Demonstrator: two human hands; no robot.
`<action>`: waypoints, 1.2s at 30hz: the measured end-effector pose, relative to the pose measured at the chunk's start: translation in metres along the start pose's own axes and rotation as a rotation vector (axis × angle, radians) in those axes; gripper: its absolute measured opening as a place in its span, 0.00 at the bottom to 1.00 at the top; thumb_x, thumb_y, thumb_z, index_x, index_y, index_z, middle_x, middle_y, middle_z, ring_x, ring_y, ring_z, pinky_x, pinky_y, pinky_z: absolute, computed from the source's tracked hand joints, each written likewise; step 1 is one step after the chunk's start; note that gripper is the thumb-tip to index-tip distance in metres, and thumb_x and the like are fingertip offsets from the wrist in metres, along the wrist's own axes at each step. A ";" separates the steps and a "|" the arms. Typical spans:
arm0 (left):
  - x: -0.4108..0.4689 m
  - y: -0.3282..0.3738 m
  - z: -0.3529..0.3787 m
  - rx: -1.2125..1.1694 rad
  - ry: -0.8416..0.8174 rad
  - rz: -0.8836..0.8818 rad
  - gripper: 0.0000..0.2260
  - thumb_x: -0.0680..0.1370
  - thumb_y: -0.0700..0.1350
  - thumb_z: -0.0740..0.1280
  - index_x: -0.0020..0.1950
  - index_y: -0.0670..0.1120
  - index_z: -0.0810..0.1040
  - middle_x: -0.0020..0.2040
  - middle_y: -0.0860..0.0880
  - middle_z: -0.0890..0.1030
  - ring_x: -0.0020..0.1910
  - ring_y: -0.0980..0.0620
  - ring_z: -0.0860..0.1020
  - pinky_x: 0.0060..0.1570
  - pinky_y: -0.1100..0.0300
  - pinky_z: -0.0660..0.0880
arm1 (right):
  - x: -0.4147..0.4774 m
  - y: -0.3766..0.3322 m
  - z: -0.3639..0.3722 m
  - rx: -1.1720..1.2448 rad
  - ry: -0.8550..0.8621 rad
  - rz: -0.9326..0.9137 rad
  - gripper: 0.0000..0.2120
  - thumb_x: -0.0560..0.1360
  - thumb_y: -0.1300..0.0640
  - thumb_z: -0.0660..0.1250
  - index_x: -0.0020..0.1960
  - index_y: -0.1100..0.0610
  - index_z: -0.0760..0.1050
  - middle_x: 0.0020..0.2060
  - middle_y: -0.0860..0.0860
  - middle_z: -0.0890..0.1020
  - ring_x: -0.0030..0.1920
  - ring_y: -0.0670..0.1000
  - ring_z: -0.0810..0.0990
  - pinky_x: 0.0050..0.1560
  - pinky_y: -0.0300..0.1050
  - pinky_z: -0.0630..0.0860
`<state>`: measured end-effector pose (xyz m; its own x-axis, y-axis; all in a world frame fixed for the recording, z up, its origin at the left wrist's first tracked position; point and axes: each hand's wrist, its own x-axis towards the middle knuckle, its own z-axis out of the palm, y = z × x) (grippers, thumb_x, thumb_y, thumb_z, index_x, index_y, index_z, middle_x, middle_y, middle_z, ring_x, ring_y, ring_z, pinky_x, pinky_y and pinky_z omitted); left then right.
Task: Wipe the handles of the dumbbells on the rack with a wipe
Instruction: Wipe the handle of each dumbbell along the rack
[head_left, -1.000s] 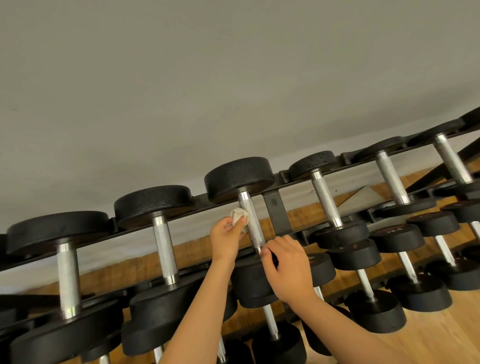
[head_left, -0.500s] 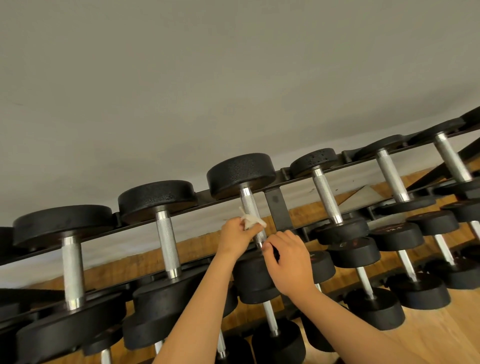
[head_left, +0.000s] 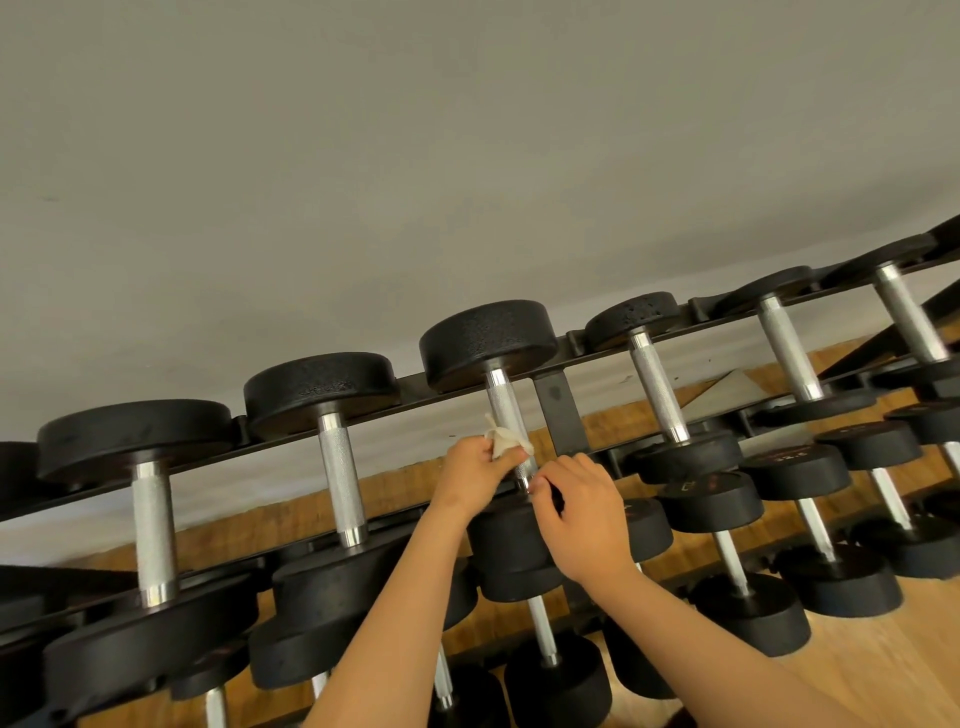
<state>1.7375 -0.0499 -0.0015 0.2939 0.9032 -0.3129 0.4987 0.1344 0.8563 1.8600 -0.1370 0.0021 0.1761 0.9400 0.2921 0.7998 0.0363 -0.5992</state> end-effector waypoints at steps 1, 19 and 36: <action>-0.001 -0.001 -0.002 0.010 0.012 0.001 0.11 0.79 0.47 0.67 0.55 0.42 0.82 0.51 0.49 0.82 0.46 0.56 0.80 0.49 0.64 0.77 | 0.000 0.000 0.000 -0.001 0.000 0.002 0.16 0.78 0.52 0.54 0.39 0.54 0.77 0.32 0.46 0.76 0.37 0.46 0.71 0.38 0.44 0.72; -0.003 0.002 -0.008 0.123 -0.134 -0.100 0.14 0.76 0.49 0.70 0.56 0.41 0.81 0.51 0.47 0.83 0.48 0.53 0.80 0.51 0.60 0.75 | 0.000 -0.001 -0.001 0.000 0.022 -0.008 0.14 0.77 0.53 0.55 0.40 0.53 0.78 0.33 0.45 0.76 0.37 0.45 0.71 0.38 0.42 0.71; -0.020 0.005 -0.011 0.130 -0.160 -0.157 0.10 0.76 0.49 0.71 0.51 0.43 0.83 0.50 0.45 0.82 0.50 0.49 0.79 0.53 0.55 0.77 | 0.000 -0.001 -0.003 0.073 0.025 0.119 0.16 0.77 0.50 0.53 0.39 0.52 0.77 0.35 0.42 0.77 0.40 0.44 0.72 0.45 0.45 0.71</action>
<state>1.7253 -0.0631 0.0132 0.3250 0.7980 -0.5076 0.6456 0.2050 0.7356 1.8603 -0.1383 0.0046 0.2819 0.9306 0.2335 0.7288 -0.0495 -0.6830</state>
